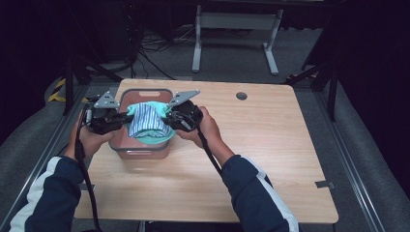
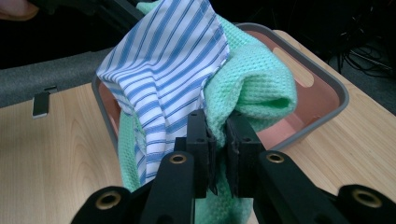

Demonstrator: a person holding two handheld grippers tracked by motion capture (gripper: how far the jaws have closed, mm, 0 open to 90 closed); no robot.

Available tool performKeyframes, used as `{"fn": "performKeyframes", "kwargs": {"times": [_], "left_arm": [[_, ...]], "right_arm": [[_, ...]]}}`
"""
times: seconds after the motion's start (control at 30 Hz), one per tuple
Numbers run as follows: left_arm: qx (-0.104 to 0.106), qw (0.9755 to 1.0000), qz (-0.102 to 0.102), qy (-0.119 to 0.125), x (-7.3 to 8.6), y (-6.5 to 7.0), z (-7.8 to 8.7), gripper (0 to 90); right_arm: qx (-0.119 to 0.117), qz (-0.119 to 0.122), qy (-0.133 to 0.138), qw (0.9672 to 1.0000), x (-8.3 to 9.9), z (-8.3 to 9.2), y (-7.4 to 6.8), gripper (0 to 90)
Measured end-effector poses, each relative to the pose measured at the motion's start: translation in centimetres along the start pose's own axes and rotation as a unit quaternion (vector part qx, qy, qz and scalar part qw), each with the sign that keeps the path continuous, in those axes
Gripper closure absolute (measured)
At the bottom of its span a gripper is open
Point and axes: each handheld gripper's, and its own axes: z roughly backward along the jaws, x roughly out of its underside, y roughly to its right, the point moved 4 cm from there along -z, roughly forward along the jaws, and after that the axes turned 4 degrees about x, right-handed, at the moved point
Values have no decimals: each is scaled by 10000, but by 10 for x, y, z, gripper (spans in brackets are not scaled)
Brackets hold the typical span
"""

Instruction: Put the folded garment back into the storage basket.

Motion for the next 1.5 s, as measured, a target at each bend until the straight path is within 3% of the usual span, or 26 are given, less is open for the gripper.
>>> {"fn": "performKeyframes", "kwargs": {"times": [0.17,0.33,0.8,1.07,1.33,1.5], "left_arm": [[-72,10000,57,-27,5,-8,0,827],[-168,9998,101,-71,10,-16,-1,827],[-317,9990,202,-238,22,-28,-13,827],[-356,9981,336,-371,32,-32,-25,825],[-284,9973,323,-591,37,-31,-33,816],[-378,9971,366,-542,40,-34,-32,804]], "right_arm": [[-65,-64,-68,9999,-2,-14,1,811],[2,54,-113,9999,-2,-25,-2,810],[-14,28,-334,9994,2,-56,-6,807],[-85,-123,-408,9991,8,-69,-5,797],[-70,-114,-526,9985,15,-77,-6,780],[-64,-10,-665,9978,17,-81,-7,766]]}}
